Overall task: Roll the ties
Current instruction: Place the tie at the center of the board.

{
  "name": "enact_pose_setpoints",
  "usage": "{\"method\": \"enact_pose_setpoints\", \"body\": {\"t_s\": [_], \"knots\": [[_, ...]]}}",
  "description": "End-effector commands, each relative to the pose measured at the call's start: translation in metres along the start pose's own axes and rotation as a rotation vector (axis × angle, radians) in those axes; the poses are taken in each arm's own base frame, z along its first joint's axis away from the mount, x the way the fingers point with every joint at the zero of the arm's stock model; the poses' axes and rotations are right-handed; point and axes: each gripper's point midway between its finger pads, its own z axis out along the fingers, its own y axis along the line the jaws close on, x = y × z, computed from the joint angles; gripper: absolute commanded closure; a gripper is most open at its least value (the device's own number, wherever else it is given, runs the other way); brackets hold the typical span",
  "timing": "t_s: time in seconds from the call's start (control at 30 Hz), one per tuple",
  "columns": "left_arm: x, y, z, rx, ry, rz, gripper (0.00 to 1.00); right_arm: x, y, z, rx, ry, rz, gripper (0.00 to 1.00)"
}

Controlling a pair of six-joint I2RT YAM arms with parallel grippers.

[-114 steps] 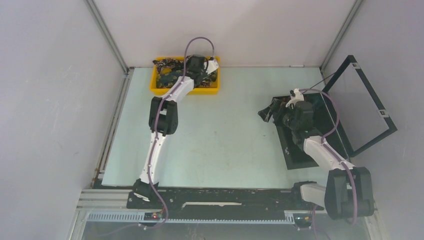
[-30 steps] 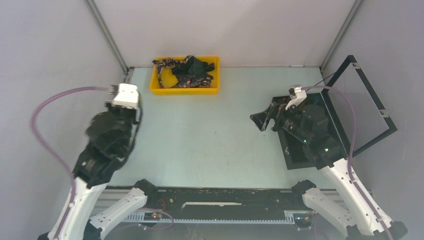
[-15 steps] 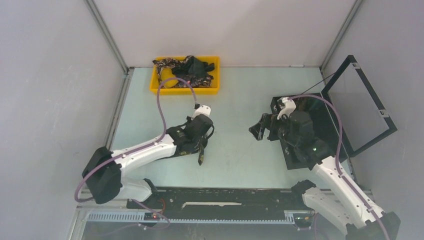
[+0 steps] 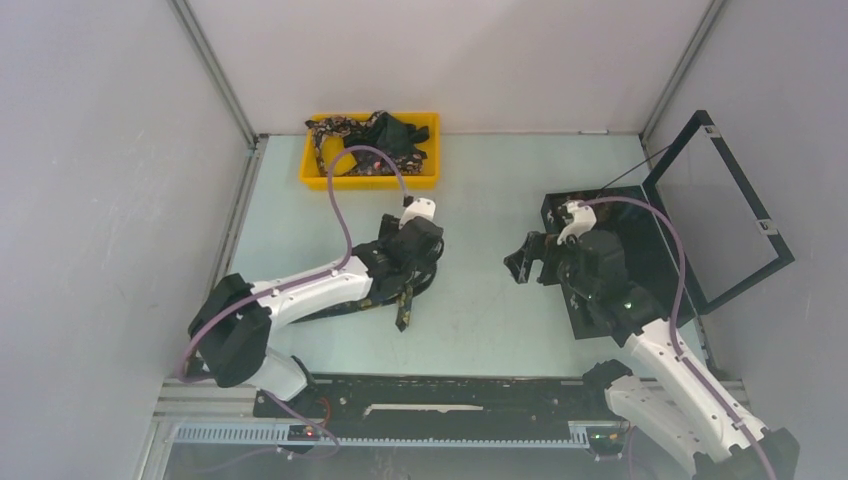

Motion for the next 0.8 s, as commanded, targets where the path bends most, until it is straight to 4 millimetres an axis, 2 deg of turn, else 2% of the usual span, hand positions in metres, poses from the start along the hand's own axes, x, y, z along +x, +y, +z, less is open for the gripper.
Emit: {"method": "enact_pose_setpoints", "body": {"t_s": [0.0, 0.03, 0.07, 0.23, 0.37, 0.53, 0.63, 0.77], "knots": [[-0.052, 0.004, -0.015, 0.007, -0.118, -0.093, 0.12, -0.018, -0.004, -0.006, 0.027, -0.115, 0.002, 0.0], [-0.056, 0.009, -0.02, 0.009, -0.133, -0.105, 0.03, -0.018, -0.005, -0.007, 0.029, -0.125, -0.003, 0.0], [-0.059, 0.013, -0.026, 0.012, -0.148, -0.12, 0.01, -0.019, -0.006, -0.008, 0.034, -0.134, -0.006, 0.0], [-0.064, 0.044, -0.055, -0.032, -0.211, -0.185, 0.0, -0.026, -0.008, -0.014, 0.052, -0.179, 0.01, 0.0], [-0.043, 0.075, -0.069, -0.146, -0.158, -0.279, 0.0, -0.029, -0.003, -0.013, 0.022, -0.205, 0.043, 0.0], [-0.022, 0.098, -0.078, -0.116, -0.155, -0.49, 0.0, -0.024, -0.002, -0.005, 0.008, -0.197, 0.071, 0.0], [-0.011, 0.112, -0.078, -0.133, -0.079, -0.477, 0.0, -0.022, -0.003, 0.0, 0.008, -0.184, 0.069, 0.01], [0.004, 0.137, -0.085, -0.27, -0.013, -0.44, 0.0, -0.023, 0.001, 0.002, -0.01, -0.185, 0.082, 0.02]]}}
